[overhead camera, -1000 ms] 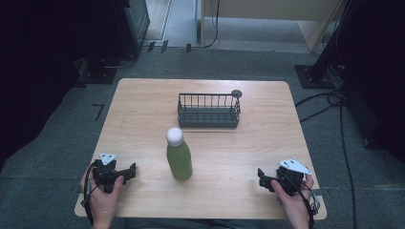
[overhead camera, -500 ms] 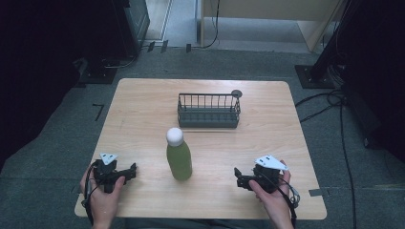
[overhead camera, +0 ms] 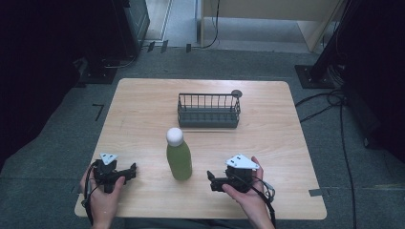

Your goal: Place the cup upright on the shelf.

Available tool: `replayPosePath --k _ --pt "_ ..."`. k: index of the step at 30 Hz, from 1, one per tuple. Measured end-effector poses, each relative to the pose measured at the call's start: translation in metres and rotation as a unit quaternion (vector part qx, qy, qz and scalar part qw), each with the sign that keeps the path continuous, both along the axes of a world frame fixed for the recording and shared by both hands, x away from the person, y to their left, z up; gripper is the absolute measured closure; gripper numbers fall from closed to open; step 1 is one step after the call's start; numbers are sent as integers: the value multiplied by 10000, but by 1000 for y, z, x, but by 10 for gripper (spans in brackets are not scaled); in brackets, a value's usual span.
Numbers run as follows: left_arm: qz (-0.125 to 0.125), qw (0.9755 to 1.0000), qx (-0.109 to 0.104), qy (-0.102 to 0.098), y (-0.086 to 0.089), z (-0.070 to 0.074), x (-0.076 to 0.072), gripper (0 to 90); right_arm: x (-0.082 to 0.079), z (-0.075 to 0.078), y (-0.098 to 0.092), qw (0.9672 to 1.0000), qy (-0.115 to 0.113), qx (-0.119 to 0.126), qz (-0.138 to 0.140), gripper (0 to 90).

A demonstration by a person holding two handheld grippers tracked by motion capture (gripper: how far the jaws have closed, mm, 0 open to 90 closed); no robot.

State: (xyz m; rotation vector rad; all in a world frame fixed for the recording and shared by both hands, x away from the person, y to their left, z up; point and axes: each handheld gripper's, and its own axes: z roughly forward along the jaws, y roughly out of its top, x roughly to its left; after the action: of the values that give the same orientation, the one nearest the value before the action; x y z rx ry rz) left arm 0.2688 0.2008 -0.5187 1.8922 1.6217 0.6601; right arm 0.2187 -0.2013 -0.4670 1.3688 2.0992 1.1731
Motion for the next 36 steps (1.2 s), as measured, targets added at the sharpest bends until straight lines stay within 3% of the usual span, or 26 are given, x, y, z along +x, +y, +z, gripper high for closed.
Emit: replayPosePath --k 8,13,25,31,36 --pt "1 10000 1 2 0 0 0 1 -1 8 35 9985 -145 265 465 0" --pt "5 10000 -5 -8 0 0 0 1 0 9 59 9974 -228 233 640 0" --pt "7 10000 -6 -8 0 0 0 1 7 11 86 9971 -387 357 541 0" --pt "7 10000 -7 -9 0 0 0 1 11 10 97 9956 -654 558 373 0" --pt "11 10000 -11 -10 0 0 0 1 11 8 107 9935 -920 566 372 0"
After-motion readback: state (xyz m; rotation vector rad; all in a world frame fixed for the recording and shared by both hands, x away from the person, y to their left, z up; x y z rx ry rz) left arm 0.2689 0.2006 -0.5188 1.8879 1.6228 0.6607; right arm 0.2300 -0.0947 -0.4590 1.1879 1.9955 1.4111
